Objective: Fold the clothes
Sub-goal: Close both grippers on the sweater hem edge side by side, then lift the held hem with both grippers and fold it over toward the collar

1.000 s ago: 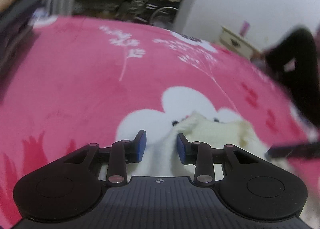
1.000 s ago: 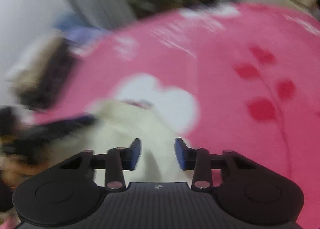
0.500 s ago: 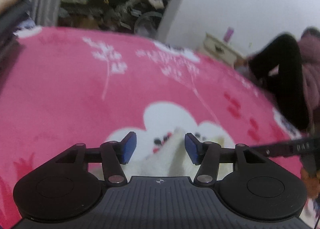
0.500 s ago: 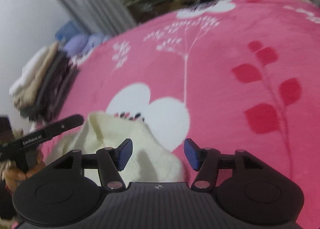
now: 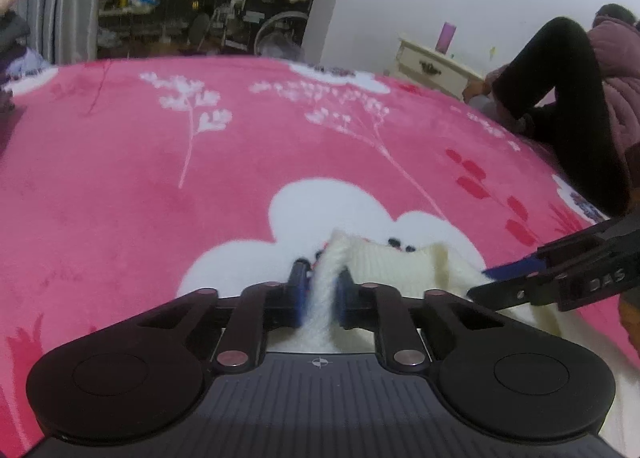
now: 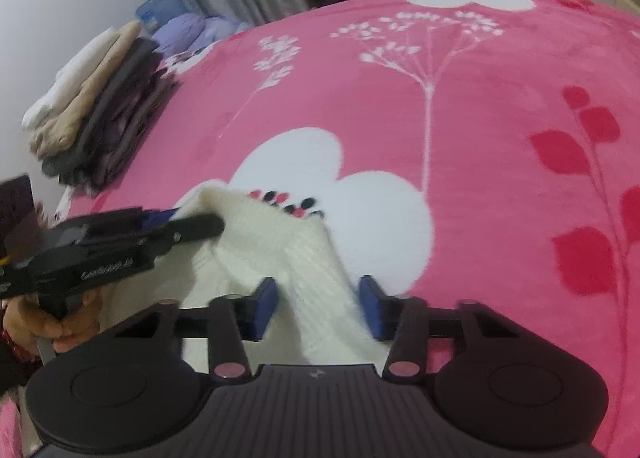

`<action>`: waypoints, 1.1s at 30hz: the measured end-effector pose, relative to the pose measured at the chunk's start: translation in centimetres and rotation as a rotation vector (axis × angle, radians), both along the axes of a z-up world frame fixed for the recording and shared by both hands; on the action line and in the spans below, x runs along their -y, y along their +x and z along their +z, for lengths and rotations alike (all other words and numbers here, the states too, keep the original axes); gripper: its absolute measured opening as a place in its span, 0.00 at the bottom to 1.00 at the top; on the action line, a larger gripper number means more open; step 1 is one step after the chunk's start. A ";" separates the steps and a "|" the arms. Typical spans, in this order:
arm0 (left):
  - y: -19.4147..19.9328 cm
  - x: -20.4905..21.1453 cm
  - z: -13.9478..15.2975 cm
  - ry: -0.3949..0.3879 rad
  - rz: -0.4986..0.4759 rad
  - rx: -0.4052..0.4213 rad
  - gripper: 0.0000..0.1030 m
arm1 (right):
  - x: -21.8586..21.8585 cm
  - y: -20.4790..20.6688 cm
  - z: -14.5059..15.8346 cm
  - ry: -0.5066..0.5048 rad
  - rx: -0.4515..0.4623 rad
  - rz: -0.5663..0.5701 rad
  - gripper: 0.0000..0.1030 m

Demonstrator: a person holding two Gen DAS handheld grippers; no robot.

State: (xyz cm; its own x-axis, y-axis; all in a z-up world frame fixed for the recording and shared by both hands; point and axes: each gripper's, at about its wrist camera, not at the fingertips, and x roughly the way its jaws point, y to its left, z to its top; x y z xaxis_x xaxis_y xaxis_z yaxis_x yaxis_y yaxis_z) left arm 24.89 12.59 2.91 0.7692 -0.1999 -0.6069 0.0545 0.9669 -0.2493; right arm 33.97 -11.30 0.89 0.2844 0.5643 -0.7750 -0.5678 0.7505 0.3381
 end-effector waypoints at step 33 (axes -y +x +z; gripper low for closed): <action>-22.4 2.6 14.0 0.022 -0.262 0.200 0.03 | 5.1 -24.4 14.2 0.256 0.186 -0.159 0.16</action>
State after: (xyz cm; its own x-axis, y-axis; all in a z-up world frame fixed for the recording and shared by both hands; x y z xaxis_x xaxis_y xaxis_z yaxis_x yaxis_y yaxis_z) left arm 2.44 10.00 16.88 0.7975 -0.3957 -0.4554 0.3483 0.9183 -0.1881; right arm 9.55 -16.41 15.13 0.5072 0.6706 -0.5413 -0.5199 0.7390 0.4284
